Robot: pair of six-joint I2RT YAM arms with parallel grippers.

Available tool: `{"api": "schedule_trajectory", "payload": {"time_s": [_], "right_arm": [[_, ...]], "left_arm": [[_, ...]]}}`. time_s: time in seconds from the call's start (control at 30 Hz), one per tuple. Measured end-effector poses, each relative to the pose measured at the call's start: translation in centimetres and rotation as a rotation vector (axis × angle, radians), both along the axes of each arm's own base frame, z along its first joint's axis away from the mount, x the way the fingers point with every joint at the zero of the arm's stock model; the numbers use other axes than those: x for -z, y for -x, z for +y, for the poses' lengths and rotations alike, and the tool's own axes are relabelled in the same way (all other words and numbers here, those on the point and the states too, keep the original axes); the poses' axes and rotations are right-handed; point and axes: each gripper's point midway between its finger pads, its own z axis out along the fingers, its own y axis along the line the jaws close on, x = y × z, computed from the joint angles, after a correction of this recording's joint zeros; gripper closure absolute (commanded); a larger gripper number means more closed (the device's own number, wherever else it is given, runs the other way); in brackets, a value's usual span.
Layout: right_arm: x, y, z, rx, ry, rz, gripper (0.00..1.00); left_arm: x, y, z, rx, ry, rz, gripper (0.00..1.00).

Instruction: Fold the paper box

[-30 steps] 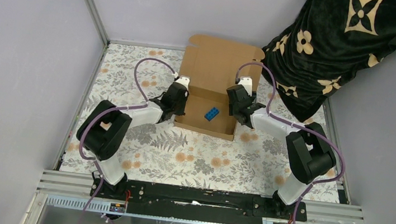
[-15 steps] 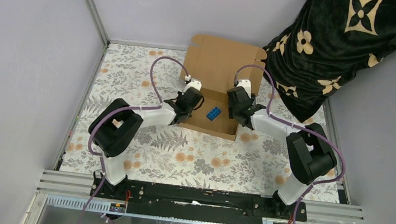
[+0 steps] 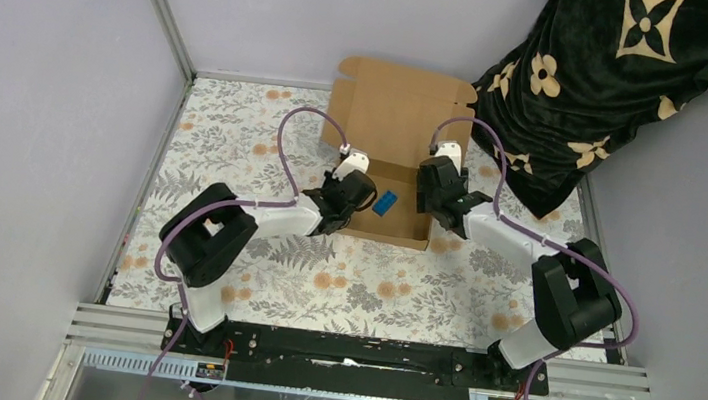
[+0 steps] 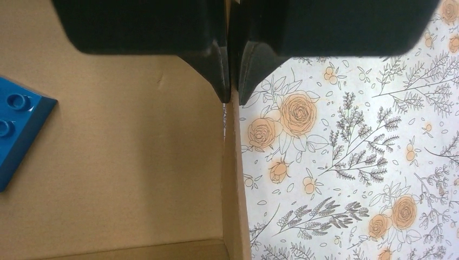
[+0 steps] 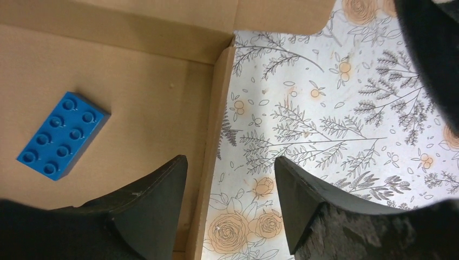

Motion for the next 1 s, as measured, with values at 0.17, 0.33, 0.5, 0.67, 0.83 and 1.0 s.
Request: {"api": "schedule_trajectory", "payload": {"time_s": [0.17, 0.33, 0.5, 0.67, 0.83, 1.0], "right_arm": [[-1.7, -0.2, -0.3, 0.002, -0.029, -0.036, 0.31], [-1.7, 0.1, -1.0, 0.012, -0.028, -0.032, 0.31], [-1.4, 0.4, -1.3, 0.012, -0.033, -0.016, 0.31], [-1.6, 0.4, -1.3, 0.007, -0.044, -0.018, 0.3], [-1.5, 0.5, -1.1, 0.0, -0.052, -0.013, 0.3], [-1.4, 0.6, -1.0, -0.005, -0.054, -0.005, 0.3]], "left_arm": [[-0.1, 0.2, -0.2, -0.009, -0.021, -0.012, 0.91], [0.1, -0.2, -1.1, -0.024, -0.052, -0.024, 0.91], [0.6, -0.5, -1.5, -0.04, -0.098, -0.019, 0.91], [0.7, -1.1, -1.7, -0.054, -0.118, -0.023, 0.89], [0.9, -1.3, -1.6, -0.06, -0.137, -0.022, 0.8], [1.4, -1.5, -1.5, -0.061, -0.16, -0.014, 0.71]]}}
